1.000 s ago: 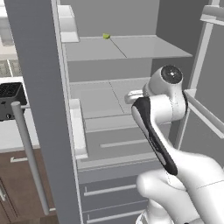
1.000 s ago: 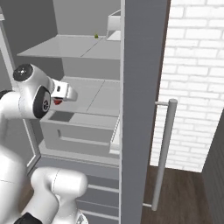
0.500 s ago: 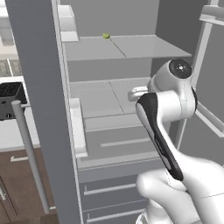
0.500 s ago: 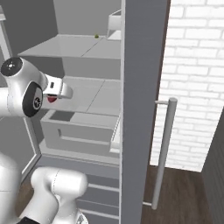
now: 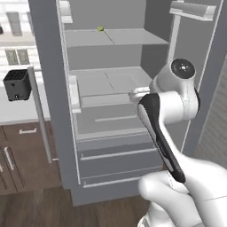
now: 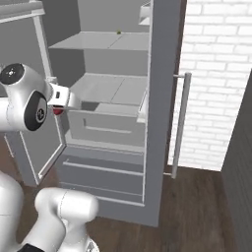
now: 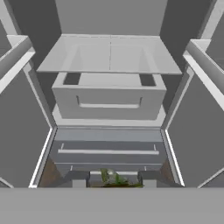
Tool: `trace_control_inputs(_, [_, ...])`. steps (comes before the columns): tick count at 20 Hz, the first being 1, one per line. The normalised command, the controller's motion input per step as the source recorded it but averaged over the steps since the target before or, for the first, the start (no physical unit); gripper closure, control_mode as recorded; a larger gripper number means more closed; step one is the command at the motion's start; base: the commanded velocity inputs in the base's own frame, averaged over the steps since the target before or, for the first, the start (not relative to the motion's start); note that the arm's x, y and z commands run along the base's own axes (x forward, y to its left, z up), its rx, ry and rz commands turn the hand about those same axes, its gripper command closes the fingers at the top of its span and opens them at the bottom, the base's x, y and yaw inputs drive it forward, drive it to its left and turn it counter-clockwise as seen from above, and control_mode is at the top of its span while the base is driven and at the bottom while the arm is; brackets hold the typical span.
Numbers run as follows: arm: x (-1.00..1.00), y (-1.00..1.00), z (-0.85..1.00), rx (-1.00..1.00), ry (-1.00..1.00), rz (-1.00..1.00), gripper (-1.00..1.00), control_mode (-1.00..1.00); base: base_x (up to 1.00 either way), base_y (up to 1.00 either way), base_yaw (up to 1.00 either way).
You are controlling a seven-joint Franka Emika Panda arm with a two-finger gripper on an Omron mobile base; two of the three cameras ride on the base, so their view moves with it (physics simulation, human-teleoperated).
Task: Take the strawberry from the fridge and place it on top of the pancake, located on the dining counter.
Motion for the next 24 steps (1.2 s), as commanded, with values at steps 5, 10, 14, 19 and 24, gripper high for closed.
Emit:
trace_control_inputs(5, [0.0, 0.0, 0.0, 0.0, 0.0, 0.0, 1.0, 1.0, -0.76, -0.75, 0.06])
trace_control_inputs(10, [0.0, 0.0, 0.0, 0.0, 0.0, 0.0, 1.0, 1.0, -0.54, -0.56, 0.43])
trace_control_inputs(14, [0.0, 0.0, 0.0, 0.0, 0.0, 0.0, 1.0, 1.0, -0.95, -0.01, 0.65])
trace_control_inputs(19, [0.0, 0.0, 0.0, 0.0, 0.0, 0.0, 1.0, 1.0, -1.0, -0.01, 0.73])
trace_control_inputs(24, [0.0, 0.0, 0.0, 0.0, 0.0, 0.0, 1.0, 1.0, -1.0, -0.02, 0.77])
